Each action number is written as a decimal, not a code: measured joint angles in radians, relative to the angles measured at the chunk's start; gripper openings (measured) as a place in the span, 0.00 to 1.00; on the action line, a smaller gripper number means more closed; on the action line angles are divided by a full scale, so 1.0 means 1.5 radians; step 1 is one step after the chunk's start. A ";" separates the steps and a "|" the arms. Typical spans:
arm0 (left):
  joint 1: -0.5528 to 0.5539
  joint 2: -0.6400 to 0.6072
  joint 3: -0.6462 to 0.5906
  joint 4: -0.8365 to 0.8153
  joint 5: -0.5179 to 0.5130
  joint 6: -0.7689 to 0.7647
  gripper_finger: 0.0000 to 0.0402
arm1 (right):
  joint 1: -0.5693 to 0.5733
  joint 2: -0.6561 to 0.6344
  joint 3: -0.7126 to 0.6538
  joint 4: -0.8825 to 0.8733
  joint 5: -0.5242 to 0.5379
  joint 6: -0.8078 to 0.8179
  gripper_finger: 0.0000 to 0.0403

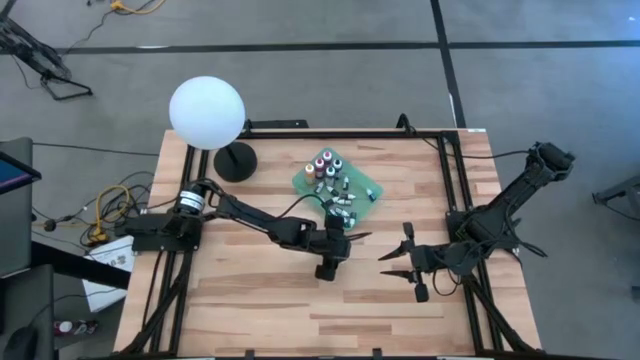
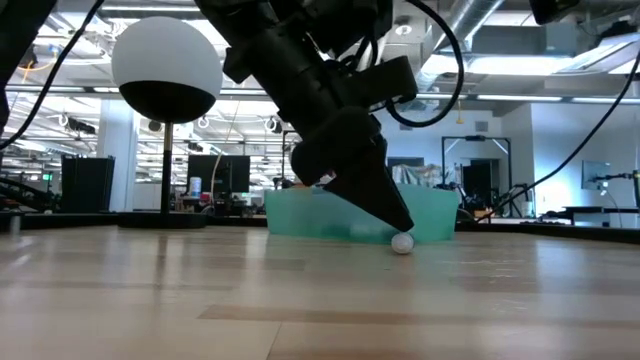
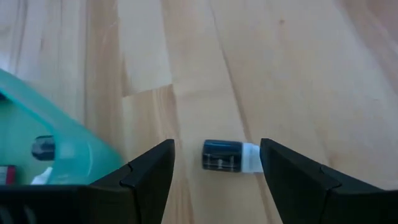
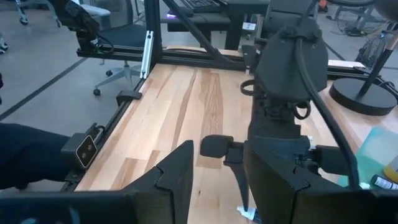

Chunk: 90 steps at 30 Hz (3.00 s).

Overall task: Pick & Place food coloring
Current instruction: Put the small black food coloring bottle into the green bin

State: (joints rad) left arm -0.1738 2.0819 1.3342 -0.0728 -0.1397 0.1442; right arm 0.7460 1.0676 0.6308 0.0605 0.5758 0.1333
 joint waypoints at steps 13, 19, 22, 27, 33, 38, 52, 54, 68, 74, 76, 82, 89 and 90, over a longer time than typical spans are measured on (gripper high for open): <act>0.007 0.000 0.000 -0.007 0.020 -0.037 0.58 | 0.000 0.000 0.000 0.000 0.000 0.002 0.33; 0.007 0.000 0.000 -0.008 0.034 -0.044 0.58 | 0.000 0.000 0.000 0.000 0.000 0.011 0.33; 0.007 0.000 0.000 -0.006 0.034 -0.048 0.58 | 0.000 0.000 0.000 0.000 0.000 0.011 0.33; 0.007 0.000 0.000 -0.006 0.034 -0.065 0.58 | 0.000 0.000 0.000 0.000 0.000 0.012 0.33; 0.007 0.000 0.000 -0.005 0.033 -0.074 0.58 | 0.000 0.000 0.000 0.000 0.000 0.012 0.33; 0.007 0.000 0.000 -0.004 0.032 -0.078 0.58 | 0.000 0.000 0.000 0.000 0.000 0.012 0.33; 0.011 0.000 0.000 -0.003 0.032 -0.093 0.58 | 0.000 0.000 0.000 0.000 0.000 0.012 0.33; 0.011 0.000 0.000 -0.003 0.032 -0.093 0.58 | 0.000 0.000 0.000 0.000 0.000 0.012 0.33; 0.011 0.031 -0.001 0.039 0.062 -0.082 0.58 | 0.000 0.000 0.000 -0.001 0.000 0.012 0.33; 0.011 0.054 0.001 0.062 0.066 -0.074 0.58 | 0.000 0.000 0.000 -0.006 -0.001 0.017 0.33; 0.012 0.056 0.002 0.063 0.066 -0.074 0.58 | 0.000 0.000 0.000 -0.006 -0.001 0.017 0.33; 0.012 0.059 0.002 0.061 0.067 -0.074 0.58 | 0.000 0.000 0.000 -0.008 -0.001 0.017 0.33; 0.012 0.060 0.002 0.044 0.070 -0.079 0.58 | 0.000 0.000 0.000 -0.008 -0.001 0.017 0.33; 0.012 0.061 0.002 0.043 0.070 -0.081 0.58 | 0.000 0.000 0.000 -0.008 -0.001 0.017 0.33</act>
State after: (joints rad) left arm -0.1558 2.1727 1.3373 -0.0090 -0.0343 0.0226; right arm 0.7456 1.0679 0.6304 0.0483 0.5741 0.1594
